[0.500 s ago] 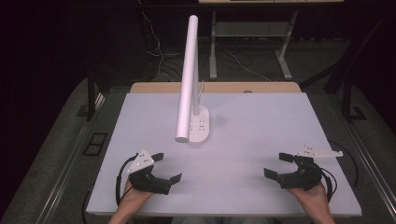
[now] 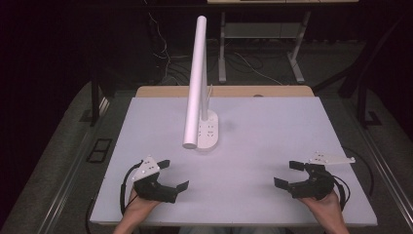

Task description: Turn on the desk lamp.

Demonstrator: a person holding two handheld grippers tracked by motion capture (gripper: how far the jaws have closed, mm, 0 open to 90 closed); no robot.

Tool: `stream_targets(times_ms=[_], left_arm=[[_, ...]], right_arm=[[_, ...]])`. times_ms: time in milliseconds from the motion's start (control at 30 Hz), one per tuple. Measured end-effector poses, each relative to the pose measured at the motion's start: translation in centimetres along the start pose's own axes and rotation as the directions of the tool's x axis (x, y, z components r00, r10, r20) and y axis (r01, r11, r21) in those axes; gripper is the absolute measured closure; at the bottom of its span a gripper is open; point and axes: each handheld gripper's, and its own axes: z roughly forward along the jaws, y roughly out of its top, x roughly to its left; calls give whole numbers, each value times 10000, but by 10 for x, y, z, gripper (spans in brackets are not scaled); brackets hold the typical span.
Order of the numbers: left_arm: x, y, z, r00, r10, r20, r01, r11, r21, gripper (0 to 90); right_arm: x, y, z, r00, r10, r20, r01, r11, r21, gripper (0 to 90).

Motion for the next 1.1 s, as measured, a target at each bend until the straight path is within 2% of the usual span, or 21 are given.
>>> stream_targets(times_ms=[467, 767, 1100], left_arm=[[0, 0, -1, 10000, -41, -21, 41, 10000, -51, 0], [1, -1, -2, 9999, -86, -65, 86, 10000, -50, 0], [1, -1, -2, 9999, -120, -50, 120, 9999, -40, 0]], right_arm=[[0, 1, 3, 9999, 149, -65, -148, 9996, 246, 4], [-2, 8, 3, 10000, 4, -65, 0, 9985, 547, 4], [-4, 24, 7, 9997, -244, -63, 248, 9967, 770, 4]])
